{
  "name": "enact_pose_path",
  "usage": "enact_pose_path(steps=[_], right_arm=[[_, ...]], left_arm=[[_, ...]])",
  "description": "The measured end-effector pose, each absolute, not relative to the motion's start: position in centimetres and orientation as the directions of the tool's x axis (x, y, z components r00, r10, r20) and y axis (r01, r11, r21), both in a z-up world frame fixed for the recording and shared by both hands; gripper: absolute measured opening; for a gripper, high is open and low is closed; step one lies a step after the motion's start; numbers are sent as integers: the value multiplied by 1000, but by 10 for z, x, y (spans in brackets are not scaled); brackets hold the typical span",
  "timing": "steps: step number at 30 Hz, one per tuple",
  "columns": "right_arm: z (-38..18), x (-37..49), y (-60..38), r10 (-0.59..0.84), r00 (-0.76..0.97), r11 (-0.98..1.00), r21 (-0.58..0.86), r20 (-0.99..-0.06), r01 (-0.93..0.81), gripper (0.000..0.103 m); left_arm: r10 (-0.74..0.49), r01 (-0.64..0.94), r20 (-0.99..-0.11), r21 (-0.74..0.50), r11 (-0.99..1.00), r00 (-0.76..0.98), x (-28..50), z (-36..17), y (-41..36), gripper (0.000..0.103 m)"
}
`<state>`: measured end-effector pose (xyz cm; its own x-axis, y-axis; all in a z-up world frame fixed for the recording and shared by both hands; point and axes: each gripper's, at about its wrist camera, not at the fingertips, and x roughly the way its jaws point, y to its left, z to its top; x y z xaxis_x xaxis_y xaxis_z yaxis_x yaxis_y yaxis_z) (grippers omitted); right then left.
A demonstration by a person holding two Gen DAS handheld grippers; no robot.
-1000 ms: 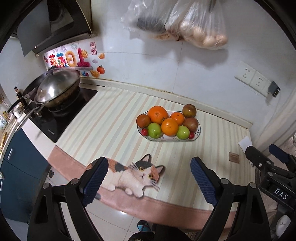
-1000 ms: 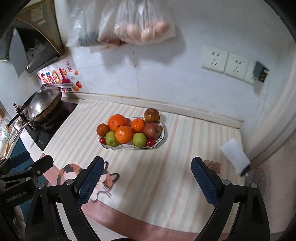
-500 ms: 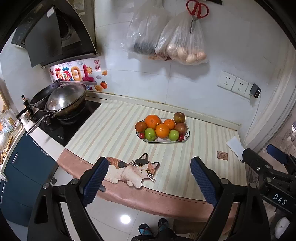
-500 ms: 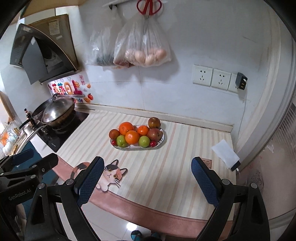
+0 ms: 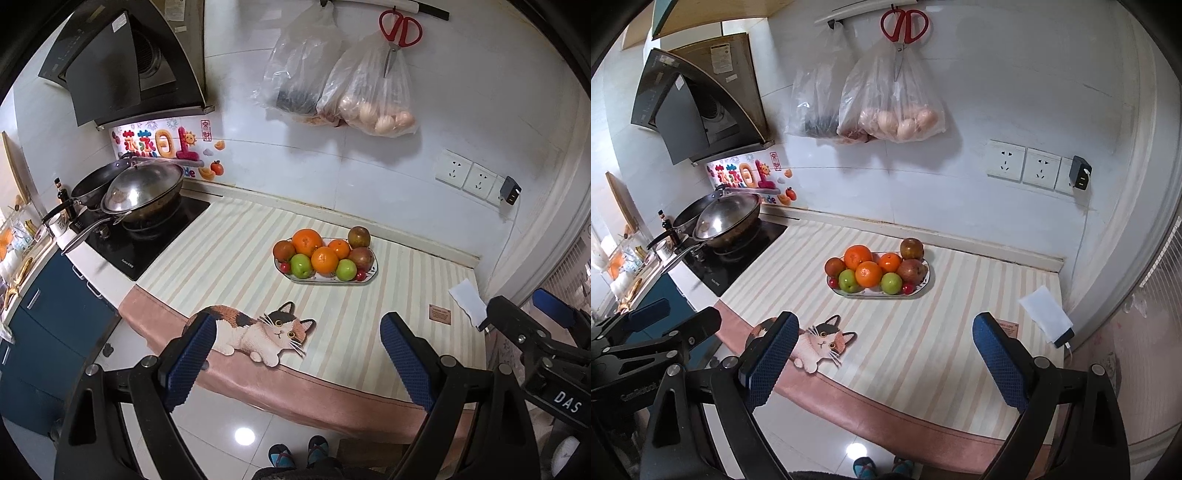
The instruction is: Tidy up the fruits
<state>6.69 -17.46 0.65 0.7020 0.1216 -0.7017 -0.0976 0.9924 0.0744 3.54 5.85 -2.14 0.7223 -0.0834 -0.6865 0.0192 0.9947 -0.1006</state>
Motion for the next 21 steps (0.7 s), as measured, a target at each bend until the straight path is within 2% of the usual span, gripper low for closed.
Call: enact_pose_path(steps=[2, 3, 5, 21], right_arm=[[6, 68, -175, 125, 703, 992, 80, -700, -96, 101], [5, 69, -175, 123, 703, 992, 79, -700, -95, 101], [4, 75, -174, 113, 702, 993, 68, -703, -92, 101], [-36, 176, -168, 71, 678, 997, 48, -731, -53, 101]], left_arm=[[-80, 11, -683, -105, 994, 726, 37, -22, 59, 91], [-79, 9, -683, -105, 994, 726, 40, -23, 59, 97], [-83, 15, -688, -105, 994, 721, 46, -26, 58, 102], [2, -60, -715, -57, 997, 699, 123, -53, 63, 102]])
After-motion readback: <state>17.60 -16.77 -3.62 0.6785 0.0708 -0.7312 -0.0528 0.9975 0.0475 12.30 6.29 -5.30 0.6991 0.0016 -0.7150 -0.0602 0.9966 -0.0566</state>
